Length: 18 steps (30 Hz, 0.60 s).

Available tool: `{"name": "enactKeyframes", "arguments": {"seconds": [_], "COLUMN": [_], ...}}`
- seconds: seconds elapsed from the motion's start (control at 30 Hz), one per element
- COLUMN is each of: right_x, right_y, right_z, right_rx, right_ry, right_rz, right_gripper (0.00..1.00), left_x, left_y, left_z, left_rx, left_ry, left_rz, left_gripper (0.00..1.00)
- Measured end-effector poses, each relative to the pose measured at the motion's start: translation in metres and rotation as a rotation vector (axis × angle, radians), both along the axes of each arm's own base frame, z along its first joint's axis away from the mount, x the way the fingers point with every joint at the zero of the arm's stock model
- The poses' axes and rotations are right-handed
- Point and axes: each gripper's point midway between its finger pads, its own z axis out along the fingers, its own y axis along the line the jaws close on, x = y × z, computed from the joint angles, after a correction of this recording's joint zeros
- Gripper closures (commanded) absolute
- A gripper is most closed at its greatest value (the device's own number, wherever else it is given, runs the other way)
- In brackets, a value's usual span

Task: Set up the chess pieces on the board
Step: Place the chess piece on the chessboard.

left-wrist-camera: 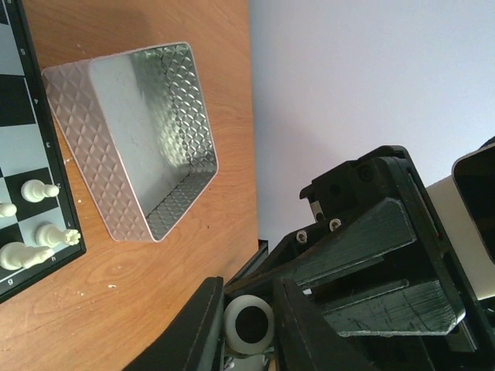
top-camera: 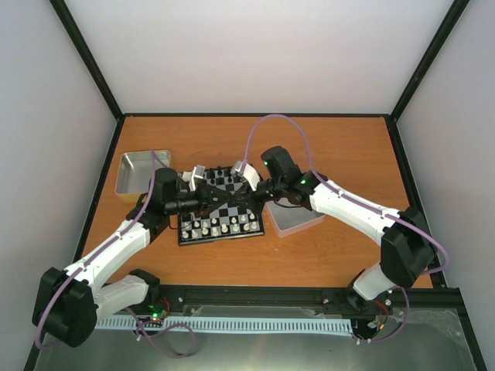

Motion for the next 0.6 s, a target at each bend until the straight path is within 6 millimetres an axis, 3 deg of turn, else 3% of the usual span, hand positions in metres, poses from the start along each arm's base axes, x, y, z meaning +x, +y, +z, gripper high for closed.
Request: {"name": "enactKeyframes", "arguments": {"seconds": [0.13,0.23,0.37,0.5,0.6], "right_x": [0.002,0.002,0.007,0.007,0.0], "right_y": [0.0,0.0,0.0,-0.009,-0.021], "right_z": [-0.001,-0.001,0.0,0.005,0.027], "right_rx": [-0.005,-0.005,0.0,0.054,0.18], "right_ry": [0.002,0.012,0.016,0.031,0.052], "right_rz": [-0.013,-0.019,-0.056,-0.131,-0.216], "right_gripper": [0.87,0.61,0.43,0.34,0.32], "left_x": [0.001,0.001,0.0,-0.002,-0.004], "left_y": [0.001,0.001,-0.001,-0.002,-0.003], "left_z": [-0.001,-0.001,0.001,0.007,0.018], "left_rx": [0.005,0.005,-0.003,-0.027,-0.069], "left_ry": [-0.001,-0.001,-0.002,0.001,0.015], "left_rz": [0.009,0.009,-0.002,-0.012,-0.008], "left_gripper": [0.9,0.91,0.9,0.88,0.88]}}
